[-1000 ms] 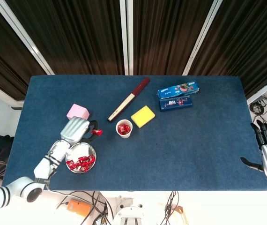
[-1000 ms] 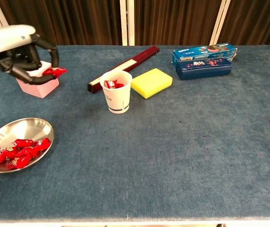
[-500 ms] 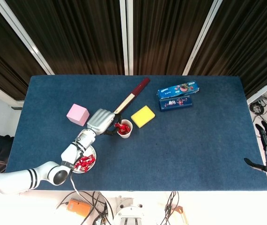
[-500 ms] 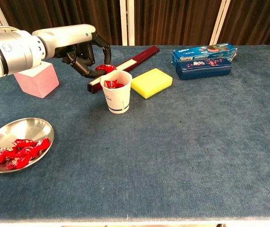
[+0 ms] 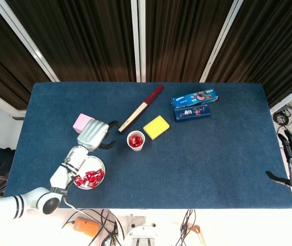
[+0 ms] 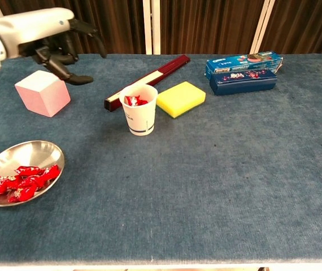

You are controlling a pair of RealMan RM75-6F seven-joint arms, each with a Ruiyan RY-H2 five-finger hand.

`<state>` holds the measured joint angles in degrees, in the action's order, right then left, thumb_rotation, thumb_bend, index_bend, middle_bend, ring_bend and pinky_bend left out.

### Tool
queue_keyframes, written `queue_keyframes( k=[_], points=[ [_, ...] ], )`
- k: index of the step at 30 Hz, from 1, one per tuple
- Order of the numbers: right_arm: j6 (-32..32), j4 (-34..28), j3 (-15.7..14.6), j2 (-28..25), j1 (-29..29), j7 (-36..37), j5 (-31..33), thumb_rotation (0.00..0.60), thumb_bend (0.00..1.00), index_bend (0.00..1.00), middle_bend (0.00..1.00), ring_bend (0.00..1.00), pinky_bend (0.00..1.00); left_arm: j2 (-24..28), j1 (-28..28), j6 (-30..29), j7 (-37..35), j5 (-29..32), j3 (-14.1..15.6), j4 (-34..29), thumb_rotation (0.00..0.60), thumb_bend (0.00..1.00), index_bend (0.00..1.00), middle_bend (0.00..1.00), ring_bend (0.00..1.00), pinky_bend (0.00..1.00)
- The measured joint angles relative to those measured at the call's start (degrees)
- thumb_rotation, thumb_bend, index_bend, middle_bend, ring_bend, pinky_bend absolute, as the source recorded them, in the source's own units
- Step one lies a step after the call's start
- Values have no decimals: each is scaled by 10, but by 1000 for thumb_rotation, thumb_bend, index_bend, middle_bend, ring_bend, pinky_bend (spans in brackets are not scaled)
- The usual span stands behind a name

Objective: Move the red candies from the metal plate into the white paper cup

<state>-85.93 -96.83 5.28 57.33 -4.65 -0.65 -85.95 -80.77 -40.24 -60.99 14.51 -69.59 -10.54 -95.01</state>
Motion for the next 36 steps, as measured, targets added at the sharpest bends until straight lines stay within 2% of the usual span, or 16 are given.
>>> queue_keyframes(
  k=[6, 12, 14, 21, 27, 36],
  points=[
    [-4, -8, 5, -7, -4, -5, -5, 600, 16, 0, 0, 0, 0, 44, 70, -54, -18, -52, 65, -31, 600, 209, 398, 979, 908, 878],
    [-6, -21, 9, -17, -7, -15, -9, 600, 17, 0, 0, 0, 0, 48, 102, -57, -20, -89, 123, -34, 600, 204, 401, 979, 908, 878],
    [-5, -25, 9, -18, -8, -18, -9, 600, 16, 0, 0, 0, 0, 43, 107, -50, -18, -94, 133, -34, 600, 199, 401, 979, 908, 878],
    [1, -32, 6, -20, -11, -23, -11, 600, 16, 0, 0, 0, 0, 3, 113, -28, -17, -103, 143, -23, 582, 196, 401, 979, 907, 878],
    [-2, -32, 5, -22, -8, -21, -8, 600, 16, 0, 0, 0, 0, -24, 115, -11, 6, -84, 142, -1, 561, 196, 401, 979, 907, 878],
    [3, -26, 3, -18, -9, -17, -7, 600, 15, 0, 0, 0, 0, -31, 125, -4, 31, -62, 138, 17, 561, 199, 403, 979, 907, 878]
  ],
)
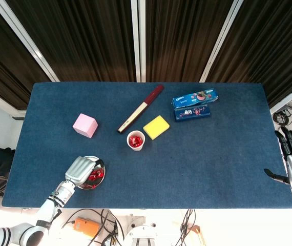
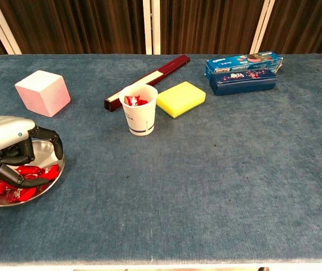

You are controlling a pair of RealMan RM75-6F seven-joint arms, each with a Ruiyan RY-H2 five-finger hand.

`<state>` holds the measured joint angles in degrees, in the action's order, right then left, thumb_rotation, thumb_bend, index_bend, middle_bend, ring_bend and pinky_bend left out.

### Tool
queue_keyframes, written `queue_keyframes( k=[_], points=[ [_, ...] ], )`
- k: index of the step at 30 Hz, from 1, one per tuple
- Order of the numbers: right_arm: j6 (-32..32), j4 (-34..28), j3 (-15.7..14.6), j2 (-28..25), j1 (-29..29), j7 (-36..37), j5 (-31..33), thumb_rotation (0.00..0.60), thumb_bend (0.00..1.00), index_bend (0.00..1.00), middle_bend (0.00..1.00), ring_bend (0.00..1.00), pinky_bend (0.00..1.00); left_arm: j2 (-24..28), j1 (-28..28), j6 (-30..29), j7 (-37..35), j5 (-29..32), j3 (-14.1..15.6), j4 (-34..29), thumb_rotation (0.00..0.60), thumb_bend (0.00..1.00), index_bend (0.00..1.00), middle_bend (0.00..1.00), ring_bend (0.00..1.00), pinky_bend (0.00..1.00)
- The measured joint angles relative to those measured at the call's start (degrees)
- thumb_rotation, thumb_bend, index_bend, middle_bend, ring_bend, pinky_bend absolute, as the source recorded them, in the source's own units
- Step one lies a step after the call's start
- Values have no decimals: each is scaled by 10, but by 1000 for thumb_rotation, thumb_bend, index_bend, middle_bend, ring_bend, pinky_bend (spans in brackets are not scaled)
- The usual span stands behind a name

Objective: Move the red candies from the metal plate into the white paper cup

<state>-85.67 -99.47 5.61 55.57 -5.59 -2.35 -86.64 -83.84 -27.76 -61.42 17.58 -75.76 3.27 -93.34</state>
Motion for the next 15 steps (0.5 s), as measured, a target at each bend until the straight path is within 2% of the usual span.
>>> queue_keyframes(
  k=[10, 15],
  points=[
    [4, 3, 0, 2, -2, 1, 3, 600, 15, 0, 0, 0, 0, 1, 6, 6, 16, 12, -2, 7, 552, 242, 439, 979, 907, 878],
    [5, 2, 0, 2, -2, 0, 4, 600, 16, 0, 0, 0, 0, -2, 5, 13, 17, 13, -4, 13, 552, 287, 497, 979, 907, 878]
  ],
)
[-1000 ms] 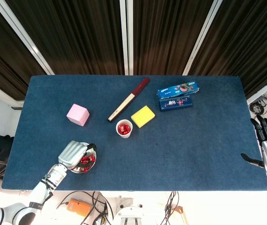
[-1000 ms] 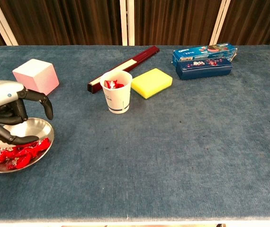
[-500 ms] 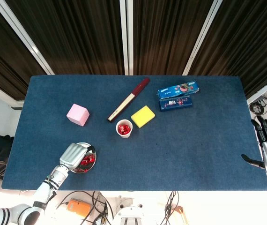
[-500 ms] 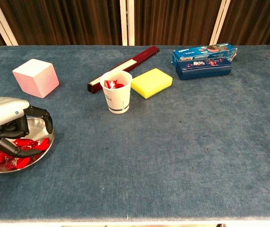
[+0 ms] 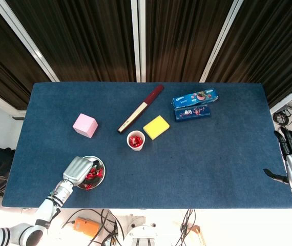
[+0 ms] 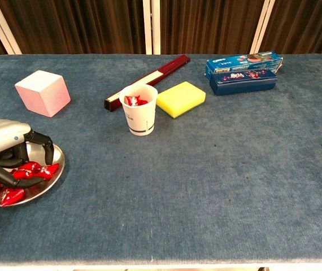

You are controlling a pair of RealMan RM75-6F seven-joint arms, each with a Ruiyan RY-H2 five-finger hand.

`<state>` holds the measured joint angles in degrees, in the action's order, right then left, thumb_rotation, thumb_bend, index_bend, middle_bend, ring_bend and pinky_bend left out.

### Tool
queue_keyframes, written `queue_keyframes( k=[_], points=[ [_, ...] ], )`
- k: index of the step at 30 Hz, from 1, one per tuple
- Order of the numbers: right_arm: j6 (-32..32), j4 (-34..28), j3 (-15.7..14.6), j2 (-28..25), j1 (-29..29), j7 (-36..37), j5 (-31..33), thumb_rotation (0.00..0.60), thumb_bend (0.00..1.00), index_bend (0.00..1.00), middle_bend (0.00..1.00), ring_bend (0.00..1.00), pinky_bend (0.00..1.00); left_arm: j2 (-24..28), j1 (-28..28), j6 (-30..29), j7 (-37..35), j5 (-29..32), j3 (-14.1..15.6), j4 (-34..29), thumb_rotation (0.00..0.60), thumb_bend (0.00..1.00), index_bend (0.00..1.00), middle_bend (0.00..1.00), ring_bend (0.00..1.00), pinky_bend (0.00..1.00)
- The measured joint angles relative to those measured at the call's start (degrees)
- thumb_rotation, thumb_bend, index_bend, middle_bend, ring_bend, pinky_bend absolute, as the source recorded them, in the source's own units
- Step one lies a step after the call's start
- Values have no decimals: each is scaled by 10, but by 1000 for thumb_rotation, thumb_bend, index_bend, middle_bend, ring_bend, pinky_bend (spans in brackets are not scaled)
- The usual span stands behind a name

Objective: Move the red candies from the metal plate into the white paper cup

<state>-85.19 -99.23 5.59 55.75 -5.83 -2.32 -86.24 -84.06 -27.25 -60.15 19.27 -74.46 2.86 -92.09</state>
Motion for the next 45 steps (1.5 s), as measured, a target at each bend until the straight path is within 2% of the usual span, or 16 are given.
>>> queue_keyframes(
  k=[6, 14, 20, 25, 30, 36, 39, 42, 45],
  points=[
    [0, 1, 0, 0, 0, 2, 1, 600, 16, 0, 0, 0, 0, -6, -1, 5, -16, -1, -5, 14, 551, 357, 589, 979, 907, 878],
    [-4, 4, 0, 1, 2, 6, 0, 600, 16, 0, 0, 0, 0, 10, 1, -22, -54, -25, -28, -2, 547, 375, 607, 979, 908, 878],
    [-7, 7, -1, 3, 4, 10, -1, 600, 15, 0, 0, 0, 0, 29, -17, -39, -83, -40, -77, -30, 550, 379, 607, 979, 908, 878],
    [-10, 10, -2, 4, 6, 14, -1, 600, 16, 0, 0, 0, 0, 26, -63, -19, -89, -36, -125, -41, 549, 382, 607, 979, 909, 878],
    [-9, 14, -2, 2, 8, 21, 2, 600, 15, 0, 0, 0, 0, 5, -118, 35, -86, 1, -163, -29, 549, 382, 605, 979, 909, 878],
    [-11, 19, -2, 2, 10, 27, 5, 600, 16, 0, 0, 0, 0, -33, -173, 86, -68, 65, -190, 14, 549, 380, 602, 979, 909, 878],
    [-9, 23, -2, 3, 11, 31, 8, 600, 16, 0, 0, 0, 0, -47, -192, 105, -58, 94, -195, 32, 552, 363, 577, 979, 909, 878],
    [-8, 26, -2, 4, 11, 33, 9, 600, 16, 0, 0, 0, 0, -57, -206, 117, -45, 118, -194, 45, 580, 299, 504, 979, 909, 878],
    [-9, 26, -2, 3, 11, 33, 9, 600, 16, 0, 0, 0, 0, -61, -212, 118, -33, 134, -188, 51, 580, 270, 448, 979, 909, 878]
  ],
)
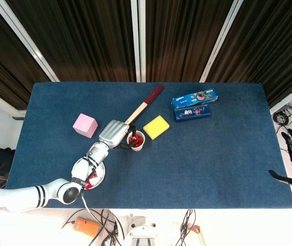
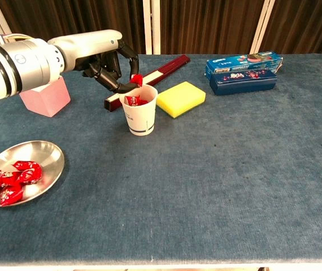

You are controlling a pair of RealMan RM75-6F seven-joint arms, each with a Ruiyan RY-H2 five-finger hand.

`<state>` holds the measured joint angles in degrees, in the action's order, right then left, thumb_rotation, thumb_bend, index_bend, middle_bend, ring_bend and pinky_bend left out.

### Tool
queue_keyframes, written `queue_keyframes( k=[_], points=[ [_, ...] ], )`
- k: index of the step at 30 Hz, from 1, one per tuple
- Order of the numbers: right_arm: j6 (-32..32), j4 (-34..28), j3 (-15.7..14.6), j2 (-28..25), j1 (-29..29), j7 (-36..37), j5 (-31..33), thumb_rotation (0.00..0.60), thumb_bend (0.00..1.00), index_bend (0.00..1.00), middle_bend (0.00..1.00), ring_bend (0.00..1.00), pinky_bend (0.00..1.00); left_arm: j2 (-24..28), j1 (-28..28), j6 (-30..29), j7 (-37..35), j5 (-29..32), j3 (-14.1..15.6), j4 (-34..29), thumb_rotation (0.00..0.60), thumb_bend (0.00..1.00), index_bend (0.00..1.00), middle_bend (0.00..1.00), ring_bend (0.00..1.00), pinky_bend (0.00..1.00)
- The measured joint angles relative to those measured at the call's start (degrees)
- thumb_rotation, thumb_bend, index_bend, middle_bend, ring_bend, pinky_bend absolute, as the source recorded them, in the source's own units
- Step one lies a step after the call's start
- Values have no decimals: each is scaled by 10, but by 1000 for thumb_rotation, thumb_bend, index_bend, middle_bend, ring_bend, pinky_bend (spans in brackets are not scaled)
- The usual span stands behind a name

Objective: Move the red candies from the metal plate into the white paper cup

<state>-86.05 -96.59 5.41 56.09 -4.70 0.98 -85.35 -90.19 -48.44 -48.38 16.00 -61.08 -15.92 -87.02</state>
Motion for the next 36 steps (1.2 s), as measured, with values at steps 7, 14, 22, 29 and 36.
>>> queue_keyframes(
  k=[7, 14, 22, 29, 36],
  points=[
    [5, -2, 1, 1, -4, -3, -3, 600, 16, 0, 0, 0, 0, 22, 10, -31, 9, -3, 12, -26, 580, 255, 413, 979, 908, 878],
    [7, -3, 2, 2, -8, -4, -5, 600, 16, 0, 0, 0, 0, 72, 55, -95, 11, -41, 41, -84, 580, 255, 452, 979, 908, 878],
    [16, -2, 3, 4, -16, -7, -7, 600, 15, 0, 0, 0, 0, 116, 142, -171, 18, -103, 133, -122, 581, 230, 458, 979, 908, 878],
    [19, -8, 4, 5, -19, -15, -6, 600, 16, 0, 0, 0, 0, 117, 193, -196, 28, -134, 187, -129, 593, 177, 470, 979, 908, 878],
    [18, -16, 3, 3, -19, -24, -5, 600, 16, 0, 0, 0, 0, 91, 206, -184, 38, -117, 192, -95, 585, 184, 470, 979, 908, 878]
  ],
)
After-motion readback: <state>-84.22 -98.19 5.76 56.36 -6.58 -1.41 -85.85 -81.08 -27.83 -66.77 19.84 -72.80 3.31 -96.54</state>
